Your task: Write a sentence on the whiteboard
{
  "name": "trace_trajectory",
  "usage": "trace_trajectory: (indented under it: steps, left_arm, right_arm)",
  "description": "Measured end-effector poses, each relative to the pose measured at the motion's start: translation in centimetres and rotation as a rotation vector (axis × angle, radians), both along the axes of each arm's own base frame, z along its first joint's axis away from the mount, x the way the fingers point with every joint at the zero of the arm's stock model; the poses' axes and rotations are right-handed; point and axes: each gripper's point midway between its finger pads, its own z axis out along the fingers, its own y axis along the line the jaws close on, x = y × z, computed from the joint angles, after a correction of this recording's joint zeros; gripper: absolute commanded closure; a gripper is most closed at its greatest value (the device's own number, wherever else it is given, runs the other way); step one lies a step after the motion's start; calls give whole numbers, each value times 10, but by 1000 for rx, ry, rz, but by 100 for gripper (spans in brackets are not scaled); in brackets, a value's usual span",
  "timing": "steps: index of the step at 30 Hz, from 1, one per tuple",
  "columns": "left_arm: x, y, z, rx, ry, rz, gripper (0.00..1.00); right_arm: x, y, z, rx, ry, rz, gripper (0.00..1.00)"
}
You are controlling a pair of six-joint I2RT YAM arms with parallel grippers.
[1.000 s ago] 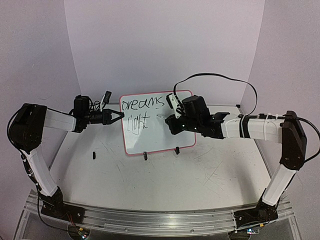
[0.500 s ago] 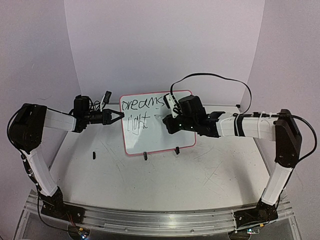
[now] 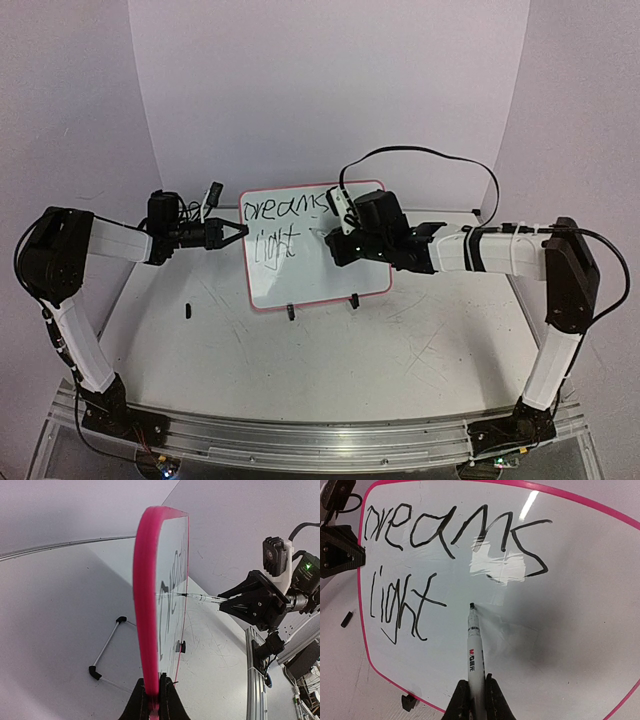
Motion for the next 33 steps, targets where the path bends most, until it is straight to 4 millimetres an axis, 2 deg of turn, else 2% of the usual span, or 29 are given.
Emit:
trace_trajectory:
  steps: [9,27,30,33]
  left_arm:
    - [0,0,0,0,1,0,100]
    - [1,0,1,1,3,-1,100]
    - [0,0,1,1,2,-1,100]
    - [1,0,1,1,2,-1,100]
  right_arm:
    - [-6,-1,-11,-5,29,5,100]
    - [-40,-1,-52,-38,138,19,100]
    - [-43,-1,-53,-40,144,23,100]
    - [-43,-1,-45,-27,133,24,100]
